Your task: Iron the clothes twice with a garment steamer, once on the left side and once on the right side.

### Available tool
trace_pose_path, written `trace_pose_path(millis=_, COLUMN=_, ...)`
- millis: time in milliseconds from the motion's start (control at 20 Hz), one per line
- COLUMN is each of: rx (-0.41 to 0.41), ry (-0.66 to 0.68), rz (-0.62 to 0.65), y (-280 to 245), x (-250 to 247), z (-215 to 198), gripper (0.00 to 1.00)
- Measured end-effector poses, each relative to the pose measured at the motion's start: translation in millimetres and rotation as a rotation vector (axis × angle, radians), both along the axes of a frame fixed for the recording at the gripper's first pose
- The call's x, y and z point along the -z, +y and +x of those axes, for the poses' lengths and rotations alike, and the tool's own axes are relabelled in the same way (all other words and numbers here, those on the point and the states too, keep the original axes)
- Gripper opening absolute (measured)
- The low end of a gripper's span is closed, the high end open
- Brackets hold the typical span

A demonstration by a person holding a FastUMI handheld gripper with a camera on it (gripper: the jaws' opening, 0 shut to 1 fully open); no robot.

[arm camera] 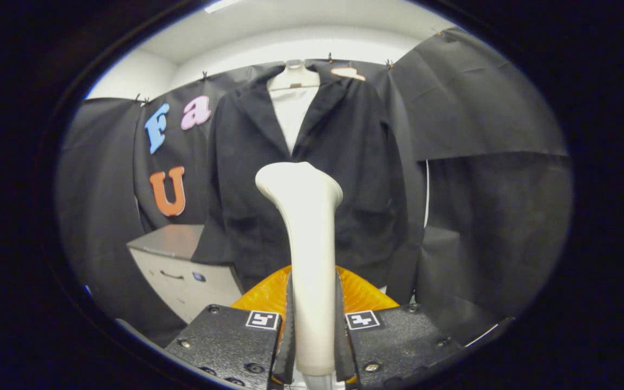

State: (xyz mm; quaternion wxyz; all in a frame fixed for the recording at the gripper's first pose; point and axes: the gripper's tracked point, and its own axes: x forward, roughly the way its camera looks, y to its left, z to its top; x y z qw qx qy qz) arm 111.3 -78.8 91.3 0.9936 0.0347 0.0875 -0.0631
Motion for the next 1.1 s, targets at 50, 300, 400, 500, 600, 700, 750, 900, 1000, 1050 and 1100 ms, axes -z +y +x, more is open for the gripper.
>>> trace_pose_path(millis=50, rx=-0.004, ry=-0.027, rz=0.013, y=-5.0, x=-19.1, z=8.1, gripper=0.32)
trace_pose_path(millis=300, rx=0.007, ry=-0.157, rz=-0.014, y=-40.2, x=-101.8, z=53.1, gripper=0.31)
trace_pose_path(millis=400, rx=0.017, ry=-0.218, rz=-0.022, y=-54.3, x=-136.3, z=73.9, gripper=0.31)
trace_pose_path(millis=500, rx=0.030, ry=-0.260, rz=-0.026, y=-68.1, x=-164.0, z=93.6, gripper=0.31)
trace_pose_path(millis=600, rx=0.024, ry=-0.269, rz=-0.022, y=-76.4, x=-180.9, z=111.2, gripper=0.31)
trace_pose_path(millis=700, rx=0.014, ry=-0.285, rz=-0.025, y=-81.8, x=-193.2, z=125.9, gripper=0.31)
trace_pose_path(millis=750, rx=0.006, ry=-0.294, rz=-0.032, y=-83.0, x=-195.7, z=131.3, gripper=0.31)
trace_pose_path(millis=900, rx=-0.031, ry=-0.291, rz=-0.046, y=-81.6, x=-187.7, z=136.7, gripper=0.31)
trace_pose_path(millis=1000, rx=-0.039, ry=-0.301, rz=-0.067, y=-84.0, x=-183.7, z=134.9, gripper=0.31)
trace_pose_path(millis=1050, rx=-0.048, ry=-0.298, rz=-0.063, y=-83.3, x=-179.5, z=131.3, gripper=0.31)
trace_pose_path(millis=1100, rx=-0.052, ry=-0.295, rz=-0.055, y=-84.1, x=-175.7, z=127.3, gripper=0.32)
